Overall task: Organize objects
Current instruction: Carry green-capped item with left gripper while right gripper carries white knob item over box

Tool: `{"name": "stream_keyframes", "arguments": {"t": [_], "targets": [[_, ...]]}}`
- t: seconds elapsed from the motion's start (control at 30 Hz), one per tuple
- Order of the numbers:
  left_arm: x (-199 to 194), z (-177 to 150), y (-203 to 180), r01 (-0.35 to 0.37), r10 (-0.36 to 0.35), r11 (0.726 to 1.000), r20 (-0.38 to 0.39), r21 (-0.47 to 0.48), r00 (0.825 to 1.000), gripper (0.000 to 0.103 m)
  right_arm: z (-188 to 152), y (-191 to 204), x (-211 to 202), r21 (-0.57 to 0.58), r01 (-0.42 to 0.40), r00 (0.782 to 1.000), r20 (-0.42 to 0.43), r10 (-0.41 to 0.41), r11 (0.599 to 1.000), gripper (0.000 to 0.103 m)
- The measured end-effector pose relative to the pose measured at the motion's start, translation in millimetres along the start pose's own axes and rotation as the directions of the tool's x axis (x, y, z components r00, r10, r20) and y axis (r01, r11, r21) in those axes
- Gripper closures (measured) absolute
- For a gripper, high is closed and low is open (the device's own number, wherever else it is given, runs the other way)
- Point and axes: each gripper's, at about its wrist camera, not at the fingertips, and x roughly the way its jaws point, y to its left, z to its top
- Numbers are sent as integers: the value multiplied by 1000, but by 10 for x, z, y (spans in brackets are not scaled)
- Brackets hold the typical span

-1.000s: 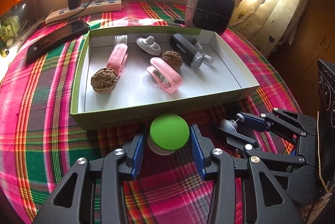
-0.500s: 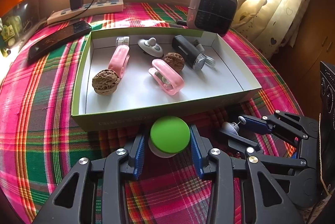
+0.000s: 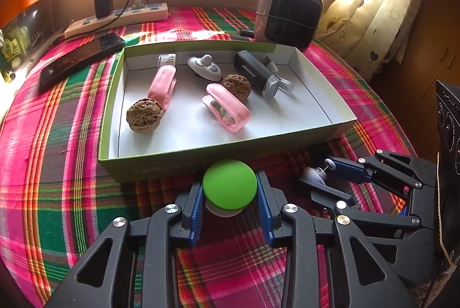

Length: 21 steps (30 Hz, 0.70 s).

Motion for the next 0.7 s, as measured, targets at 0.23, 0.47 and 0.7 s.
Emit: {"name": "stream_keyframes", "arguments": {"t": [0.23, 0.47, 0.7], "targets": [[-4, -9, 3, 0, 0, 1000, 1, 1, 1000, 72, -3, 2, 1, -1, 1, 1000, 0, -1, 1000, 71], [-3, -13, 2, -1, 1, 1000, 2, 1, 1000, 72, -5, 1, 3, -2, 2, 1000, 0, -2, 1000, 72], [-23, -30, -13, -21, 21, 1000, 5, 16, 1000, 72, -7, -5, 2, -1, 1, 1000, 0, -1, 1000, 71]]}}
